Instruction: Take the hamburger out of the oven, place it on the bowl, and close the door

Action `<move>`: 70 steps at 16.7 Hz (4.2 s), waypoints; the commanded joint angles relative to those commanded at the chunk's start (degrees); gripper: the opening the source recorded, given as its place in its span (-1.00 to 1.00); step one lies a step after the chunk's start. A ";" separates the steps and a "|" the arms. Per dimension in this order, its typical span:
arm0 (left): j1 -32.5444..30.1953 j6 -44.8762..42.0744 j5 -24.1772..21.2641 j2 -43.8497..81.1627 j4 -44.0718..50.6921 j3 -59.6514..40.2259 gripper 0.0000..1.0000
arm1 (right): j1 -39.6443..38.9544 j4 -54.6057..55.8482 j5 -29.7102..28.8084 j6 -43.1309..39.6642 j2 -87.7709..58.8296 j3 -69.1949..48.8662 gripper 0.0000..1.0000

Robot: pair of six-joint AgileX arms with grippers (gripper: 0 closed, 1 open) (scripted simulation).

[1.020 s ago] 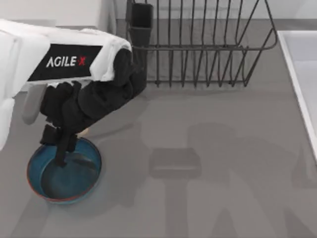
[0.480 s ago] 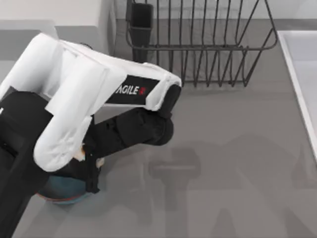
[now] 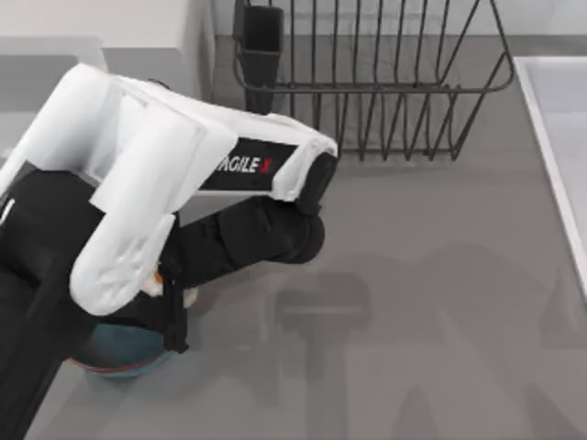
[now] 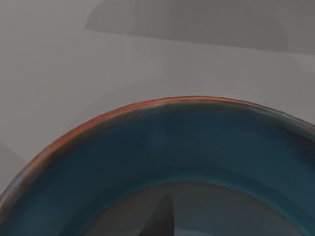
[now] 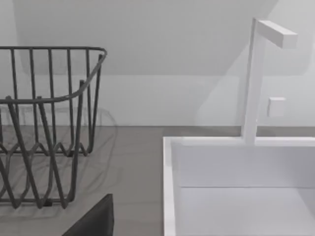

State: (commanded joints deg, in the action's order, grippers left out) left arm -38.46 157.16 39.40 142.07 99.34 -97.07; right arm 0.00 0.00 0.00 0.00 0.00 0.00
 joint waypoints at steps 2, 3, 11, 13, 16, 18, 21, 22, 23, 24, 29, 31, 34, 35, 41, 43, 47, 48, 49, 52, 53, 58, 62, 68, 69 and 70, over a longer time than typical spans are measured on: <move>0.71 -0.40 0.67 -0.79 -1.90 3.00 -1.00 | 0.00 0.00 0.00 0.00 0.00 0.00 1.00; 1.16 -0.62 1.11 -1.26 -3.08 5.01 -1.00 | 0.00 0.00 0.00 0.00 0.00 0.00 1.00; 2.86 -1.32 2.86 -2.96 -7.66 12.19 -1.00 | 0.00 0.00 0.00 0.00 0.00 0.00 1.00; 2.86 -1.32 2.86 -2.96 -7.66 12.19 -0.70 | 0.00 0.00 0.00 0.00 0.00 0.00 1.00; 2.86 -1.32 2.86 -2.96 -7.66 12.19 -0.25 | 0.00 0.00 0.00 0.00 0.00 0.00 1.00; 2.86 -1.32 2.86 -2.96 -7.66 12.19 0.06 | 0.00 0.00 0.00 0.00 0.00 0.00 1.00; 2.86 -1.32 2.86 -2.96 -7.66 12.19 0.51 | 0.00 0.00 0.00 0.00 0.00 0.00 1.00; 2.86 -1.32 2.86 -2.96 -7.66 12.19 0.66 | 0.00 0.00 0.00 0.00 0.00 0.00 1.00; 2.86 -1.32 2.86 -2.96 -7.66 12.19 0.81 | 0.00 0.00 0.00 0.00 0.00 0.00 1.00; 2.86 -1.32 2.86 -2.96 -7.66 12.19 0.96 | 0.00 0.00 0.00 0.00 0.00 0.00 1.00; 2.86 -1.32 2.86 -2.96 -7.66 12.19 1.00 | 0.00 0.00 0.00 0.00 0.00 0.00 1.00; 2.86 -1.32 2.86 -2.96 -7.66 12.19 1.00 | 0.00 0.00 0.00 0.00 0.00 0.00 1.00; 1.47 -0.04 2.79 -5.19 -6.73 11.17 1.00 | 0.00 0.00 0.00 0.00 0.00 0.00 1.00; 1.53 -0.57 2.47 -5.73 -7.25 11.55 1.00 | 0.00 0.00 0.00 0.00 0.00 0.00 1.00; 3.62 -15.69 -5.29 -20.93 -20.03 21.51 1.00 | 0.00 0.00 0.00 0.00 0.00 0.00 1.00; 5.20 -25.42 -9.34 -30.74 -27.17 27.31 1.00 | 0.00 0.00 0.00 0.00 0.00 0.00 1.00; 9.85 -51.76 -18.08 -56.72 -43.65 41.38 1.00 | 0.00 0.00 0.00 0.00 0.00 0.00 1.00; 11.32 -59.71 -20.24 -63.97 -48.04 45.25 1.00 | 0.00 0.00 0.00 0.00 0.00 0.00 1.00; 12.90 -68.05 -22.36 -71.22 -52.46 49.23 1.00 | 0.00 0.00 0.00 0.00 0.00 0.00 1.00; 18.26 -93.92 -28.18 -92.55 -65.45 61.40 1.00 | 0.00 0.00 0.00 0.00 0.00 0.00 1.00; 20.17 -102.22 -29.87 -99.40 -69.55 65.38 1.00 | 0.00 0.00 0.00 0.00 0.00 0.00 1.00; 29.70 -135.60 -36.24 -127.14 -87.08 83.22 1.00 | 0.00 0.00 0.00 0.00 0.00 0.00 1.00; 35.73 -151.21 -38.70 -138.92 -95.92 93.02 1.00 | 0.00 0.00 0.00 0.00 0.00 0.00 1.00; 38.46 -157.16 -39.40 -142.07 -99.34 97.07 1.00 | 0.00 0.00 0.00 0.00 0.00 0.00 1.00; 38.46 -157.16 -39.40 -142.07 -99.34 97.07 1.00 | 0.00 0.00 0.00 0.00 0.00 0.00 1.00; 38.46 -157.16 -39.40 -142.07 -99.34 97.07 1.00 | 0.00 0.00 0.00 0.00 0.00 0.00 1.00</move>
State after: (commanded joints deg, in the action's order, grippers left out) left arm 0.00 0.00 0.00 0.00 0.00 0.00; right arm 0.00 0.00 0.00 0.00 0.00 0.00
